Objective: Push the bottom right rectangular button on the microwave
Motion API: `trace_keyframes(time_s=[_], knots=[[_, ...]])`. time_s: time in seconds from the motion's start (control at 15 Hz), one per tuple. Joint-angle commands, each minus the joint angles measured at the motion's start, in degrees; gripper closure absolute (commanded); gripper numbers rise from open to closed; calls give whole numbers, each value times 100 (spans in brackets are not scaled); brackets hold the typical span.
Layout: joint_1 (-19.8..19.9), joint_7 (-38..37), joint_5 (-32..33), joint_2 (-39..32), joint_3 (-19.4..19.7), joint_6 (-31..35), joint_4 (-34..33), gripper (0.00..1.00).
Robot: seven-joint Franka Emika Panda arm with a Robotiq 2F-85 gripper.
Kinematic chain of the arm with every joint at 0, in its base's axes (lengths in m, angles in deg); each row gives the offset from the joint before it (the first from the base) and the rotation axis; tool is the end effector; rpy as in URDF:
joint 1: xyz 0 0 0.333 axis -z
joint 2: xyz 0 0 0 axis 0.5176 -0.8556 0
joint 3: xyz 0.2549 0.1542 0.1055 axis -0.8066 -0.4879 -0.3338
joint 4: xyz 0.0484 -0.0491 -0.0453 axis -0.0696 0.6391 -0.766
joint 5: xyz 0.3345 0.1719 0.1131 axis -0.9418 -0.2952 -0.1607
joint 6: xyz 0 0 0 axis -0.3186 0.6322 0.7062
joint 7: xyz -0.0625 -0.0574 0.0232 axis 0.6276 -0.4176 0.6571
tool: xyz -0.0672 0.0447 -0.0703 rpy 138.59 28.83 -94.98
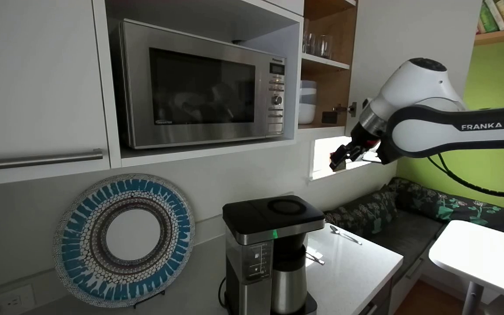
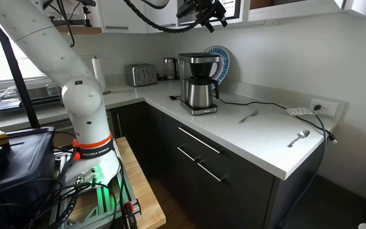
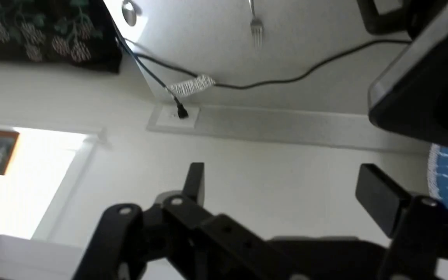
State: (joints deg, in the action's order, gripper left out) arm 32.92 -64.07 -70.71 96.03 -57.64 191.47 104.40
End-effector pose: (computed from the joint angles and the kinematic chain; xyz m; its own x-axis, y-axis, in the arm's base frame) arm 0.4650 0.0160 0.6741 0.7532 0.1259 0.6457 -0.0076 -0.9798 0.2000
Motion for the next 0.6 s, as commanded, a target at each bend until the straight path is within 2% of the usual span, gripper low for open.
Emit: trace_keyframes(time_s=[0.0, 0.2, 0.27, 0.53], knots=[[-328, 413, -112, -65, -90, 662, -295, 0], [-550, 568, -155, -301, -174, 1653, -511, 0], [-384, 355, -61, -86, -232, 1238, -356, 0], [-375, 350, -57, -130, -257, 1323, -397, 0]])
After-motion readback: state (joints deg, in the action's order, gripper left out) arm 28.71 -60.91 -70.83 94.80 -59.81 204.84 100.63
